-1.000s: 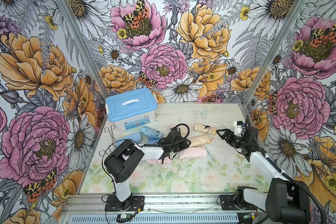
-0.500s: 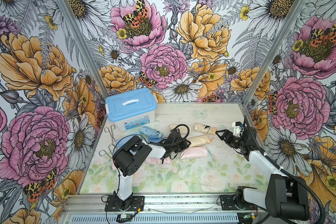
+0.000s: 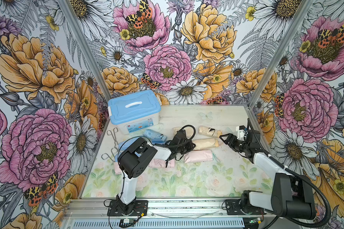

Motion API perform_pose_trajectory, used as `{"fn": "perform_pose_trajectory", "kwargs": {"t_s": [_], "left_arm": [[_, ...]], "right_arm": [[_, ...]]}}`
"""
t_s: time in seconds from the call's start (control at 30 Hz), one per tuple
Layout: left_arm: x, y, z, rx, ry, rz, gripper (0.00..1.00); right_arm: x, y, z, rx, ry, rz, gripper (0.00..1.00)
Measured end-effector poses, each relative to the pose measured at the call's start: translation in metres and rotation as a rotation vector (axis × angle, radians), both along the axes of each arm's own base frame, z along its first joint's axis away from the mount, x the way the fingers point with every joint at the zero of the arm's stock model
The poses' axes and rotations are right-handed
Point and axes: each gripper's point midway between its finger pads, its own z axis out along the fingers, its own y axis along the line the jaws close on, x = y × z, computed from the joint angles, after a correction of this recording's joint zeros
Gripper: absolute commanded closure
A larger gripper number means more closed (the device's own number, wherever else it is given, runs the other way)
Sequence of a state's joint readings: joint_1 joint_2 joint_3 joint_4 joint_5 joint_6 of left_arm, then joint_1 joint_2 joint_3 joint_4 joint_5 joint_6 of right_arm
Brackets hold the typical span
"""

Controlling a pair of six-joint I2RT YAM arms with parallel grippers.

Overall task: Take umbrellas out of sleeves
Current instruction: Take out the umbrella from the umbrella sleeve.

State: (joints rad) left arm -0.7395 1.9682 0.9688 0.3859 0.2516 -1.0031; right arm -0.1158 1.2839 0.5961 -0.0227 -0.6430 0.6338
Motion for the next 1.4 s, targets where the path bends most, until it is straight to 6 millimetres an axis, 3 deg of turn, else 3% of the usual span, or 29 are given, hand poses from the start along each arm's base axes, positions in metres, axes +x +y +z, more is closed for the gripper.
{"fn": "perform_pose_trajectory", "kwargs": {"t_s": [0.33,0.53,0.83,1.4], "left_arm": [[0.010,0.032,-0.002,0.109,-0.023,-0.016,1.00],[0.018,0.059,-0.004,0.184,-0.026,-0.017,1.00],[0.021,0.060,-0.001,0.250,-0.036,-0.067,1.00],[0.020,0.061,-0.003,0.264,-0.032,-0.074,1.00]], "right_arm": [[-0.001,0.008,-0.021,0.002,0.062,0.028,0.25],[-0.009,0.015,-0.043,0.014,0.099,0.050,0.33],[-0.005,0.036,-0.074,0.075,0.065,0.122,0.38],[0.015,0.065,-0.079,0.120,0.015,0.212,0.46]]}}
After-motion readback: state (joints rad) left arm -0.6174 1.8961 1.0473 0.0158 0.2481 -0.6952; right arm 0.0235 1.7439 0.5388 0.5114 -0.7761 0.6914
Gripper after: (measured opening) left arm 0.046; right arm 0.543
